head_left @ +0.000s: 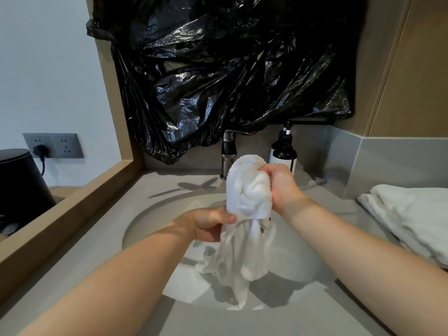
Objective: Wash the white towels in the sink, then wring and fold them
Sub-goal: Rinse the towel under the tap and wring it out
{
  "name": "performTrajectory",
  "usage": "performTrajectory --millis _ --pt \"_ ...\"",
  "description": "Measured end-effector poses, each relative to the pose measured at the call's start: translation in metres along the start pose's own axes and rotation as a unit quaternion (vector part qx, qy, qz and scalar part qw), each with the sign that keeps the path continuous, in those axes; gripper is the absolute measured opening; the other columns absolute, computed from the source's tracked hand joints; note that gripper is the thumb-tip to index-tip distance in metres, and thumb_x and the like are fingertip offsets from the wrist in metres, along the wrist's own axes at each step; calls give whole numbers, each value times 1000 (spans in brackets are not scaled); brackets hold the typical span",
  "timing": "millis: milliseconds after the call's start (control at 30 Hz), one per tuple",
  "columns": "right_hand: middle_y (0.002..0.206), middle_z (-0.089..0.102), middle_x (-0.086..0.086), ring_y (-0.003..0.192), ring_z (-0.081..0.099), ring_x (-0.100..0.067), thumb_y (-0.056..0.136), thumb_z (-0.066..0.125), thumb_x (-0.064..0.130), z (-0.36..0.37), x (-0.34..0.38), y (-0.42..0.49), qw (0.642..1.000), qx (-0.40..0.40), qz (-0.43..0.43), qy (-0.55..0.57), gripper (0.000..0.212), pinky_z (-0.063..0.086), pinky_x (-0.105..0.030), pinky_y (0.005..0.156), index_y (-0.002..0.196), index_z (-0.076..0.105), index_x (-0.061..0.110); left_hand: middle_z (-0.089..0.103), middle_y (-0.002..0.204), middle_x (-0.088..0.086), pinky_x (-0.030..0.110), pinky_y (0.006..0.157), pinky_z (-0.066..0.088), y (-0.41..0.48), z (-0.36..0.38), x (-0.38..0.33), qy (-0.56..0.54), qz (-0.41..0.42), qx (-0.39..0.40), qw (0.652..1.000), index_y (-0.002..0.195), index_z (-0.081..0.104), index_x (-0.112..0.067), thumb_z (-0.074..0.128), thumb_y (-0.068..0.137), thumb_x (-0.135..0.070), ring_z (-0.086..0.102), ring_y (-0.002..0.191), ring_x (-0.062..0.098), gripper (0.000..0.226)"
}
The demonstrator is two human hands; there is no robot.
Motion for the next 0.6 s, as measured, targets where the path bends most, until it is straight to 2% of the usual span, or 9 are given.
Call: performTrajectory --millis 133,267,300,333,400,433,467,533,600 --pt "49 56 -3 43 59 -15 88 39 0 -4 13 5 999 28 -33 -21 27 44 -16 41 68 56 5 62 118 10 45 106 43 8 -1 -3 -29 9 -65 997 128 51 -10 97 46 -44 59 112 27 100" --pt "58 45 -4 51 47 -15 84 36 -7 -11 17 14 997 56 -45 -40 43 41 -20 49 57 66 9 71 110 7 37 94 53 8 -5 -10 5 3 -122 993 119 62 -11 97 47 -40 67 104 22 85" --pt "62 47 -4 55 50 -16 81 43 -5 -15 15 15 997 70 -24 -31 34 43 -22 55 60 66 8 70 112 7 38 96 52 7 -7 -12 22 0 -138 990 119 63 -12 96 50 -37 66 106 23 81" --pt "70 50 -6 63 54 -19 75 55 0 -14 12 16 995 102 5 -16 12 45 -25 64 73 64 7 70 114 8 40 99 51 5 -12 -15 40 2 -159 987 120 64 -12 94 55 -32 66 108 25 74" --pt "93 52 -12 85 55 -27 63 71 22 -24 11 21 987 156 45 -8 43 45 -34 81 102 57 10 71 115 7 36 97 52 -1 -23 -23 84 15 -205 975 117 65 -14 85 67 -21 66 110 23 54" --pt "102 57 -16 93 57 -31 70 67 38 -33 12 21 987 153 47 -24 50 47 -38 84 110 59 8 72 112 3 29 92 54 -5 -26 -28 119 21 -228 966 115 66 -16 82 72 -16 67 108 20 45" --pt "110 62 -18 99 62 -33 81 53 52 -42 9 25 986 148 60 -36 58 52 -41 84 113 64 5 73 106 -1 22 86 54 -8 -29 -34 164 23 -252 953 110 67 -17 82 75 -12 68 102 15 38" --pt "116 67 -17 101 67 -33 90 27 68 -58 -7 32 982 146 102 -69 79 58 -43 78 110 72 6 70 89 -12 13 71 50 -11 -29 -45 287 4 -306 908 95 67 -24 85 74 -16 66 87 8 28" --pt "115 67 -20 96 69 -36 87 27 75 -63 -27 28 968 152 170 -101 86 58 -47 73 109 73 6 63 81 -17 11 65 44 -10 -25 -55 416 -18 -331 847 89 64 -28 87 70 -27 60 78 6 30"
Point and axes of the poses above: each hand's wrist, its own y-axis towards the middle knuckle, its own z-axis out of the palm, x = y × z, the point moved 9 cm from there along y, towards the middle knuckle
